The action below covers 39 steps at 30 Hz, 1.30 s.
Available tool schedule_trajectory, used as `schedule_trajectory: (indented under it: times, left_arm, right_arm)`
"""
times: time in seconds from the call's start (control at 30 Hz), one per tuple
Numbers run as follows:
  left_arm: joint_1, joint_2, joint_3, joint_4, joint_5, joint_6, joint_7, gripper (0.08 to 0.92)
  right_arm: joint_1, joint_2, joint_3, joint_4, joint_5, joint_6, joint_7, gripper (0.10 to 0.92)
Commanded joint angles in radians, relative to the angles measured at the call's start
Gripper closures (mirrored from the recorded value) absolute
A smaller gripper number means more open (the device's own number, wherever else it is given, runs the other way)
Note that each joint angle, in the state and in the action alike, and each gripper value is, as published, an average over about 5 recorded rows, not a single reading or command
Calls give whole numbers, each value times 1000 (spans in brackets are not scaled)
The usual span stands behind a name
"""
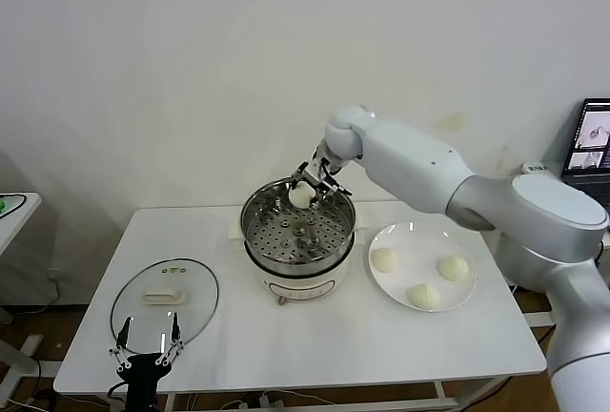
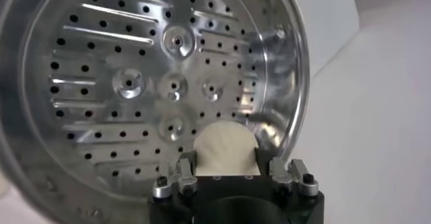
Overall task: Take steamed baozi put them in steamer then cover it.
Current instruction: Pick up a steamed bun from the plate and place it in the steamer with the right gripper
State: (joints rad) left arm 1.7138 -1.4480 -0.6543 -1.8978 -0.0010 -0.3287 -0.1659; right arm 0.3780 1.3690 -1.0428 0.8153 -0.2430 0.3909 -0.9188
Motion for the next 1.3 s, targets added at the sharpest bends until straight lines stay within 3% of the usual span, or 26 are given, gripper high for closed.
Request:
schedule_trajectory:
  times: [0.03,0.67,1.3]
  left_arm:
    - [-7,-1,2,8,0,0,-1,177]
    - [-19,-4,7,28,-1,-3,-2,177]
    - [-19,-4,8,34,1,-8,-3,177]
  right_arm:
    - [-10,21,-7,-36,-59,73,33,465]
    - [-46,73,46,-155,-242,155,96,465]
    - [-69,105,73,-209,-242,194,125,465]
